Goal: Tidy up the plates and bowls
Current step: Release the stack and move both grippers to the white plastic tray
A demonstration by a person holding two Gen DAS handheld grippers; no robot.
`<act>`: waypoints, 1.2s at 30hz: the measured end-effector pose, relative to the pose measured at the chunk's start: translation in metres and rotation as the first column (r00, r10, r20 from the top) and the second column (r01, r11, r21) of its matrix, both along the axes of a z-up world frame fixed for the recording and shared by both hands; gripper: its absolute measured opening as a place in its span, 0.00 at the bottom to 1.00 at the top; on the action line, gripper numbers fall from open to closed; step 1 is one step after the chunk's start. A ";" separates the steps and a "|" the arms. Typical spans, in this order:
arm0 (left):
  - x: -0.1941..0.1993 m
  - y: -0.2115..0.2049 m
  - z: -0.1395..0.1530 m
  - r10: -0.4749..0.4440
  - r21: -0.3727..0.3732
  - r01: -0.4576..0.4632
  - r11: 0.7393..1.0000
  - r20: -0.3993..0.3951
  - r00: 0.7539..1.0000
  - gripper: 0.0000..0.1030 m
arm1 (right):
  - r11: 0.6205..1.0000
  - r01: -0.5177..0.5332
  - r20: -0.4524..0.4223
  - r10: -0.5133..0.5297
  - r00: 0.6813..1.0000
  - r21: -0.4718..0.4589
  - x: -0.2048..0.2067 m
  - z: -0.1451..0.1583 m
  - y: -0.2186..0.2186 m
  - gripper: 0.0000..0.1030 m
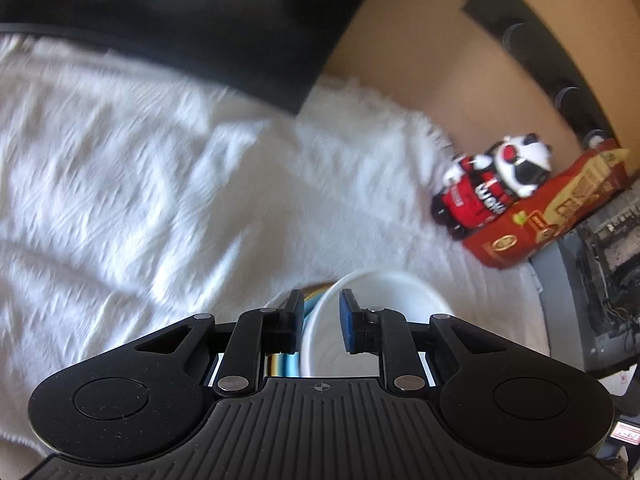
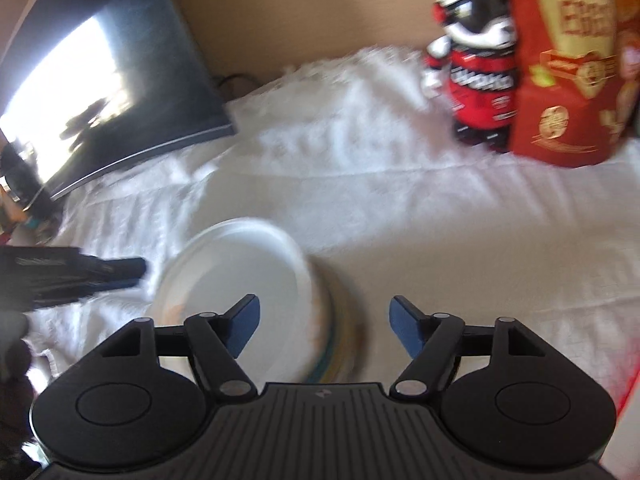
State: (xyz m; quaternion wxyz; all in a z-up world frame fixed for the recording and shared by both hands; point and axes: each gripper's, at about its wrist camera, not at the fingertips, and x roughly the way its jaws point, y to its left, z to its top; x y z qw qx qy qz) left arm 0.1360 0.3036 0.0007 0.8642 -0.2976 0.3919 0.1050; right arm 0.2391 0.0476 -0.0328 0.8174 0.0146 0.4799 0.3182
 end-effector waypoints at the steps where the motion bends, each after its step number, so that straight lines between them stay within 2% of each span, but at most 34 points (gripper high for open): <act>1: 0.004 -0.004 0.003 -0.011 0.006 0.011 1.000 0.018 1.000 0.20 | 1.000 0.016 0.006 -0.016 1.000 -0.007 0.002 -0.002 -0.008 0.71; 4: 0.018 -0.027 0.015 -0.058 0.034 0.056 0.998 0.070 0.996 0.20 | 0.997 0.080 0.028 -0.080 0.996 -0.021 0.009 -0.006 -0.036 0.71; 7: 0.039 -0.065 0.024 -0.159 0.060 0.154 0.986 0.106 0.981 0.20 | 0.986 0.164 0.119 -0.157 0.980 -0.044 0.013 -0.002 -0.069 0.71; 11: 0.078 -0.130 0.015 -0.320 0.058 0.317 0.947 0.051 0.946 0.20 | 0.950 0.290 0.303 -0.245 0.921 -0.112 0.010 0.000 -0.115 0.80; 14: 0.105 -0.180 -0.008 -0.430 0.018 0.430 0.903 -0.021 0.903 0.20 | 0.908 0.378 0.389 -0.287 0.876 -0.182 0.012 -0.009 -0.151 0.82; 17: 0.126 -0.232 -0.031 -0.539 -0.027 0.539 0.842 -0.083 0.838 0.21 | 0.868 0.448 0.363 -0.355 0.861 -0.215 0.017 -0.026 -0.197 0.82; 20: 0.143 -0.282 -0.050 -0.618 -0.036 0.619 0.785 -0.134 0.775 0.21 | 0.834 0.504 0.323 -0.424 0.846 -0.224 0.018 -0.042 -0.236 0.84; 22: 0.154 -0.308 -0.061 -0.640 -0.031 0.644 0.765 -0.159 0.752 0.21 | 0.806 0.540 0.305 -0.465 0.831 -0.244 0.017 -0.054 -0.258 0.86; 25: 0.164 -0.336 -0.076 -0.651 -0.040 0.656 0.753 -0.188 0.736 0.21 | 0.800 0.536 0.253 -0.478 0.841 -0.270 0.018 -0.072 -0.288 0.87; 28: 0.171 -0.357 -0.088 -0.661 -0.033 0.667 0.744 -0.184 0.728 0.21 | 0.840 0.485 0.149 -0.462 0.874 -0.242 0.026 -0.088 -0.313 0.87; 29: 0.172 -0.361 -0.091 -0.661 -0.033 0.668 0.744 -0.186 0.727 0.21 | 0.845 0.485 0.133 -0.467 0.874 -0.225 0.029 -0.093 -0.318 0.87; 33: 0.180 -0.376 -0.096 -0.681 -0.062 0.686 0.725 -0.208 0.702 0.21 | 0.806 0.559 0.114 -0.547 0.829 -0.196 0.034 -0.102 -0.334 0.86; 36: 0.183 -0.382 -0.087 -0.683 -0.034 0.689 0.724 -0.176 0.709 0.21 | 0.790 0.601 0.059 -0.599 0.799 -0.122 0.034 -0.101 -0.350 0.86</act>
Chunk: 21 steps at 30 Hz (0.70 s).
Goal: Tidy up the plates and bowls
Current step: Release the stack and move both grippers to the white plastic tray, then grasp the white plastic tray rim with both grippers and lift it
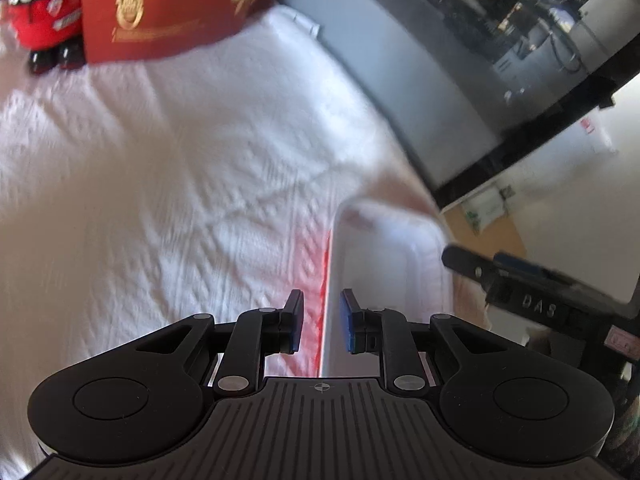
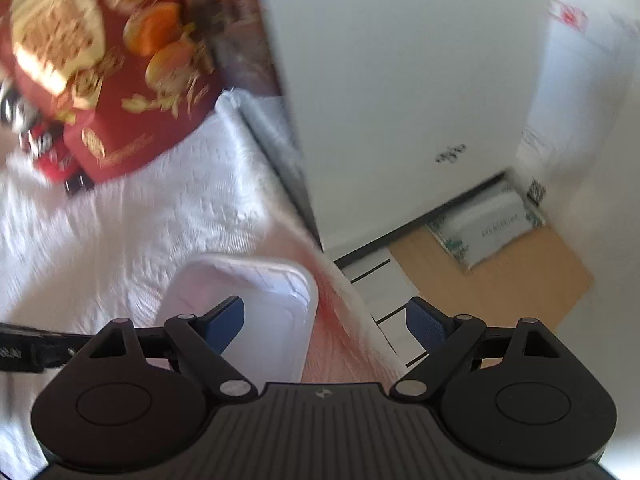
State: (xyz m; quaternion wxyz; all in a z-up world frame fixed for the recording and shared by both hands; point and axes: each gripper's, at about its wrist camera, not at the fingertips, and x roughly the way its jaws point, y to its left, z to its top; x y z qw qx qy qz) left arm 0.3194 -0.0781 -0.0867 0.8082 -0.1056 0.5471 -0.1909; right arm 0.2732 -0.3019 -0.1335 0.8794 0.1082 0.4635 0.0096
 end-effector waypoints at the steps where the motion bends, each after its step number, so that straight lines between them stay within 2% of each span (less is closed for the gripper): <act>1: 0.002 -0.002 0.001 0.004 -0.009 -0.004 1.000 0.008 1.000 0.21 | 1.000 0.007 0.004 -0.007 1.000 0.009 -0.001 0.000 -0.004 0.86; 3: 0.005 -0.008 0.002 0.000 -0.022 0.000 1.000 0.011 1.000 0.21 | 1.000 0.014 0.007 -0.014 1.000 -0.006 0.000 -0.001 -0.008 0.86; 5: 0.008 -0.017 -0.003 -0.018 0.000 0.018 1.000 0.003 1.000 0.21 | 1.000 0.016 0.001 -0.016 1.000 0.000 -0.003 -0.002 -0.013 0.85; 7: 0.009 -0.025 -0.007 -0.030 0.038 0.030 0.999 -0.004 1.000 0.21 | 0.998 0.003 -0.023 -0.002 1.000 0.055 -0.006 -0.006 -0.016 0.78; 9: 0.009 -0.032 -0.011 -0.046 0.095 0.046 0.994 0.008 0.999 0.21 | 0.994 -0.021 -0.052 0.027 0.998 0.111 -0.006 -0.012 -0.016 0.65; 12: 0.010 -0.037 -0.021 -0.062 0.136 0.060 0.989 0.007 0.998 0.21 | 0.989 -0.055 -0.084 0.068 0.994 0.139 -0.008 -0.020 -0.007 0.51; 17: 0.010 -0.036 -0.047 -0.055 0.107 0.063 0.992 -0.078 0.995 0.21 | 0.978 -0.105 -0.139 0.131 0.982 0.183 -0.007 -0.030 0.004 0.32; 19: 0.008 -0.029 -0.048 -0.028 0.079 0.035 0.996 -0.081 0.996 0.21 | 0.972 -0.127 -0.140 0.156 0.978 0.197 -0.005 -0.029 0.006 0.32; 21: 0.006 -0.018 -0.046 0.001 0.081 0.006 0.997 -0.089 0.996 0.21 | 0.970 -0.147 -0.146 0.176 0.973 0.194 0.002 -0.029 0.013 0.32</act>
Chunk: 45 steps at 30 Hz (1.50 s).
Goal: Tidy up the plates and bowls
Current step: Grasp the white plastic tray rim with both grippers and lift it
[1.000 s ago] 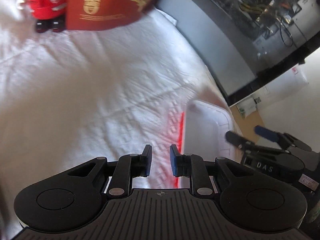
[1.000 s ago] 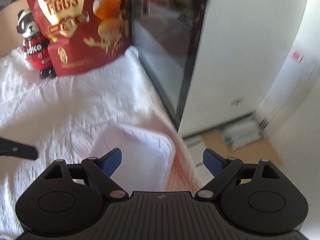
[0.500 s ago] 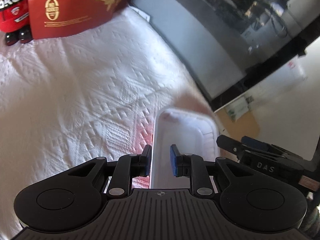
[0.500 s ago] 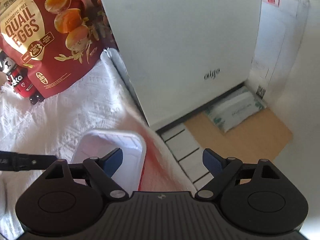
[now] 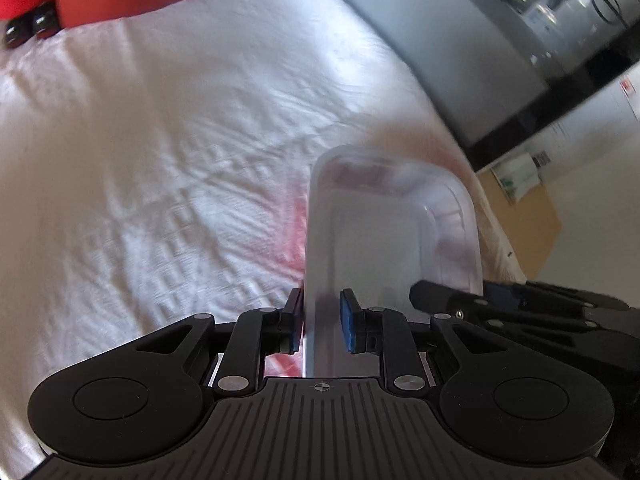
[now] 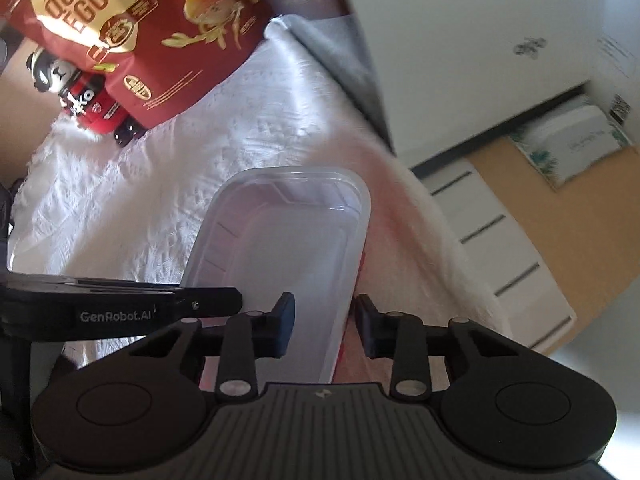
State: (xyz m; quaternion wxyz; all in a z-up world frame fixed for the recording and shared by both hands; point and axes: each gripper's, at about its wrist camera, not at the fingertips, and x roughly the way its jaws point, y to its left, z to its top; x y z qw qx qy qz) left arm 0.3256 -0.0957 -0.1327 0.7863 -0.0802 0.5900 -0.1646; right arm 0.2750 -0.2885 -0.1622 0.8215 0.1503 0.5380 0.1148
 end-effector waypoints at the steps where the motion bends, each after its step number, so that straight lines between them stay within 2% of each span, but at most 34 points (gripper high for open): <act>1: -0.002 0.007 0.002 0.023 0.004 -0.023 1.000 0.004 1.000 0.21 | 1.000 -0.022 0.007 0.022 1.000 -0.008 0.004 0.002 0.007 0.32; 4: -0.010 0.039 0.009 0.119 0.007 -0.119 0.993 0.018 0.993 0.21 | 0.995 -0.101 0.044 0.102 0.994 -0.009 0.012 0.013 0.030 0.32; 7: -0.026 0.075 0.017 0.237 0.012 -0.238 0.971 0.044 0.970 0.21 | 0.980 -0.196 0.076 0.197 0.977 -0.010 0.020 0.021 0.063 0.32; 13: -0.062 0.133 0.032 0.438 0.051 -0.444 0.894 0.105 0.893 0.20 | 0.917 -0.399 0.116 0.396 0.911 0.000 0.027 0.029 0.134 0.33; 16: -0.076 0.151 0.029 0.509 0.066 -0.515 0.854 0.093 0.856 0.20 | 0.881 -0.473 0.126 0.469 0.874 0.001 0.027 0.027 0.165 0.33; 20: -0.087 0.164 0.021 0.556 0.080 -0.558 0.826 0.054 0.830 0.19 | 0.845 -0.535 0.115 0.532 0.839 -0.004 0.026 0.019 0.194 0.34; 25: -0.093 0.165 0.014 0.572 0.074 -0.572 0.817 0.020 0.820 0.19 | 0.826 -0.563 0.076 0.563 0.823 -0.013 0.024 0.008 0.201 0.34; 31: -0.092 0.163 0.014 0.582 0.075 -0.583 0.809 0.035 0.812 0.19 | 0.825 -0.564 0.091 0.562 0.822 -0.001 0.021 0.006 0.187 0.34; 36: -0.092 0.155 0.014 0.570 0.100 -0.574 0.813 0.068 0.819 0.20 | 0.821 -0.570 0.094 0.569 0.817 -0.007 0.021 0.005 0.188 0.34; 45: -0.095 0.161 0.013 0.600 0.053 -0.604 0.795 0.068 0.797 0.19 | 0.811 -0.584 0.112 0.583 0.805 -0.028 0.018 0.006 0.191 0.34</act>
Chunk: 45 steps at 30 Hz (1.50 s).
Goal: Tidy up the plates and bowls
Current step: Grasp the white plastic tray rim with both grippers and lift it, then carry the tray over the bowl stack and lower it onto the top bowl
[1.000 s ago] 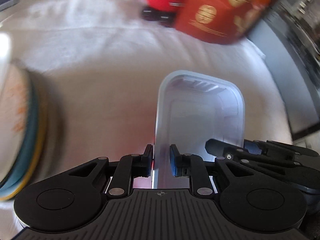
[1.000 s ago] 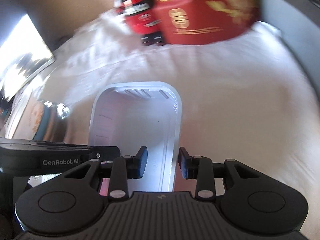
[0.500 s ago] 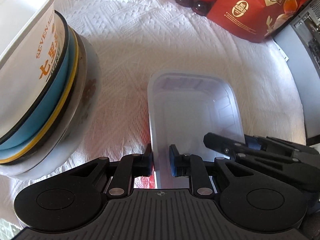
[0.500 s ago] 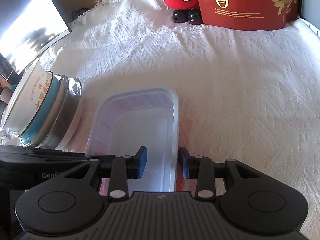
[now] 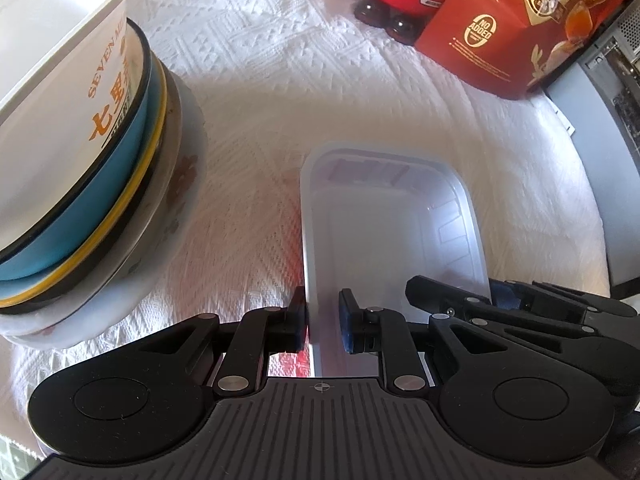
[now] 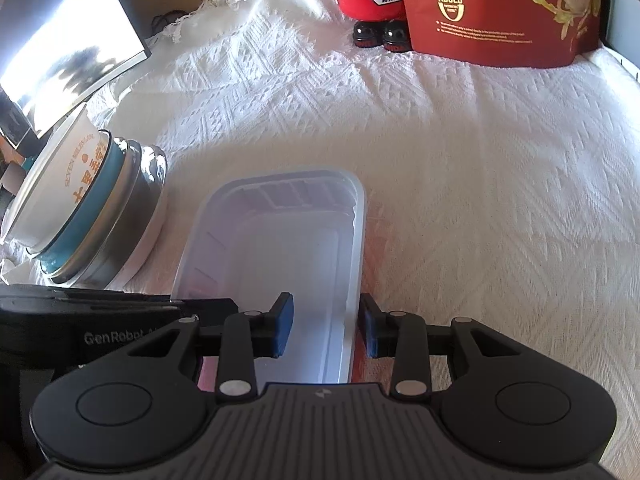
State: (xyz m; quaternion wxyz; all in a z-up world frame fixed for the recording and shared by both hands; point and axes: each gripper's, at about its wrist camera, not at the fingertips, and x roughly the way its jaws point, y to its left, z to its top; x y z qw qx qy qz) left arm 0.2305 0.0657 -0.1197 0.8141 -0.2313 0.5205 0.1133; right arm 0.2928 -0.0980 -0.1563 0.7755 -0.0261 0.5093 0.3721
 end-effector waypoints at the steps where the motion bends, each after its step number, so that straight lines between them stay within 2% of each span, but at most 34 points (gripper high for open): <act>1: 0.000 0.000 0.000 -0.002 0.001 0.002 1.000 0.000 1.000 0.19 | 1.000 -0.002 0.002 0.002 1.000 0.002 0.000 0.000 0.000 0.34; 12: 0.001 -0.006 0.001 -0.039 0.042 0.040 0.998 -0.005 0.999 0.19 | 1.000 0.001 0.004 -0.001 1.000 -0.014 -0.005 0.002 -0.002 0.35; 21: 0.001 -0.006 0.003 -0.052 0.035 0.052 0.998 -0.011 0.999 0.19 | 0.999 0.014 0.002 -0.014 1.000 -0.037 -0.008 0.003 0.001 0.36; 26: -0.003 -0.005 0.024 -0.110 0.055 0.107 0.993 0.055 0.992 0.19 | 0.998 0.064 -0.015 -0.064 0.998 -0.015 -0.008 0.013 -0.005 0.36; 30: -0.007 -0.002 0.066 -0.149 0.078 0.138 0.987 0.159 0.976 0.19 | 0.995 0.103 0.057 -0.104 0.993 0.007 -0.014 0.044 -0.007 0.36; 34: -0.013 0.013 0.109 -0.166 0.086 0.149 0.985 0.245 0.955 0.19 | 0.992 0.122 0.146 -0.127 0.981 0.041 -0.023 0.090 -0.005 0.36; 40: -0.027 0.057 0.163 -0.149 0.074 0.133 0.988 0.302 0.942 0.19 | 0.987 0.101 0.266 -0.131 0.955 0.124 -0.039 0.165 0.021 0.36; 43: -0.038 0.081 0.183 -0.140 0.086 0.118 0.989 0.326 0.935 0.19 | 0.988 0.059 0.342 -0.105 0.934 0.141 -0.050 0.191 0.044 0.36; 45: -0.049 0.097 0.192 -0.129 0.098 0.102 0.990 0.334 0.934 0.19 | 0.988 0.035 0.362 -0.088 0.928 0.149 -0.056 0.201 0.059 0.36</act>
